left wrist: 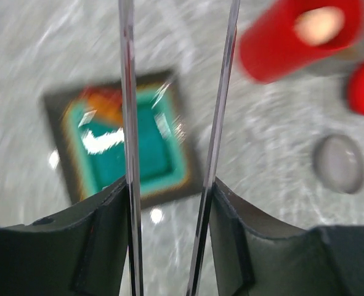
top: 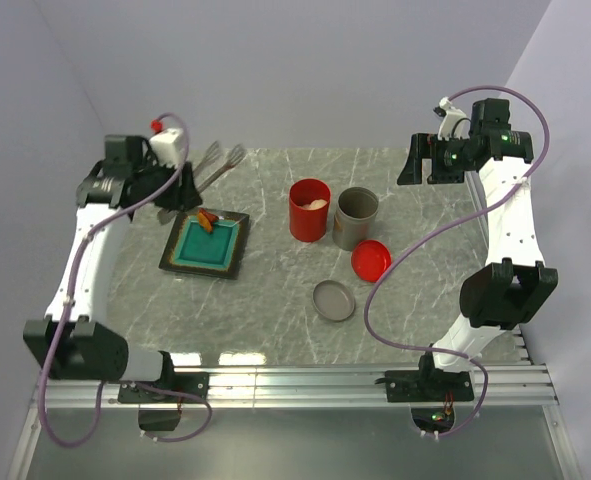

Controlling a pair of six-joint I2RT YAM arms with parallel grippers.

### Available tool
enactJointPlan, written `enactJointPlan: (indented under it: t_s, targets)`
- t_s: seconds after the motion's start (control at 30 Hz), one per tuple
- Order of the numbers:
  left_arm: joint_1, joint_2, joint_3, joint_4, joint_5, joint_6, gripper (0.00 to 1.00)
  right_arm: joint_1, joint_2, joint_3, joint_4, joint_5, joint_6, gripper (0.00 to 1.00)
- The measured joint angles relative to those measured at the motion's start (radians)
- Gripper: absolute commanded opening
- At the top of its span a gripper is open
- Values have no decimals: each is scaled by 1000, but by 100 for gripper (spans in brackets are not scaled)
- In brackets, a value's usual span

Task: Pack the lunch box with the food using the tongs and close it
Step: Pick up the food using the clamp

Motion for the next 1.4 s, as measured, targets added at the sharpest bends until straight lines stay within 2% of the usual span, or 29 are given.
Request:
enactJointPlan:
  t_s: [0.23,0.27,0.43,1.0,1.4]
  targets:
    - [186,-145,-258,-15,-84,-15,59,0,13,26,-15,0,-3,100]
    - [201,-150,-281,-16,-94,-15,64,0,14,26,-15,0,-3,100]
    - [227,-166,-386,-16,-135,-19,65,0,14,26,-14,-2,-3,100]
    - [226,-40,-462,45,-155,-42,61,0,14,24,-14,-1,-6,100]
    - [217,18,-462,84,-117,-41,55,0,14,24,-14,0,-6,100]
